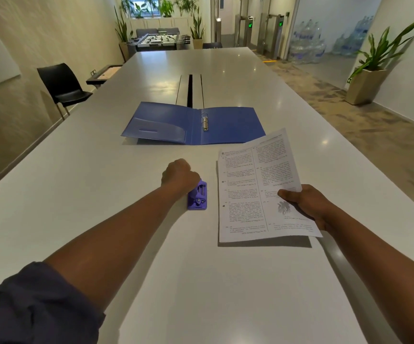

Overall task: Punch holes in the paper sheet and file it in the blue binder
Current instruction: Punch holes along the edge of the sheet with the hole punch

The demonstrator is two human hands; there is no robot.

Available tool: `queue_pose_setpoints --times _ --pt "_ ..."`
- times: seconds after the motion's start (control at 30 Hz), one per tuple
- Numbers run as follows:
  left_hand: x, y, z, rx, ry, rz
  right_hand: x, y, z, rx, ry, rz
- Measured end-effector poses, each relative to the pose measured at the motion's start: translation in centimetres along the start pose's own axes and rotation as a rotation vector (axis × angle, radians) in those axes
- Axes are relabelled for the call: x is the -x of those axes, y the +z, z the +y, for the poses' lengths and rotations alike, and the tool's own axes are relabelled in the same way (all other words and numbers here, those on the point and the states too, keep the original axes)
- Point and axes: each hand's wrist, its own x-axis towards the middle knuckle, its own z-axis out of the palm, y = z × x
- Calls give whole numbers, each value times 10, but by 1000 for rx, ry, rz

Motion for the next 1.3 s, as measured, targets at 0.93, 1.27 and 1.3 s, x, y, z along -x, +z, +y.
queue_pose_setpoints --times 0.93,1.27,1.3 --pt "75 140 160 731 -22 -436 30 -159 33 -157 -4 193" --pt "92 209 204 608 51 -379 14 -224 54 229 28 469" --pt "92 214 206 525 116 -336 11 -228 57 258 30 474"
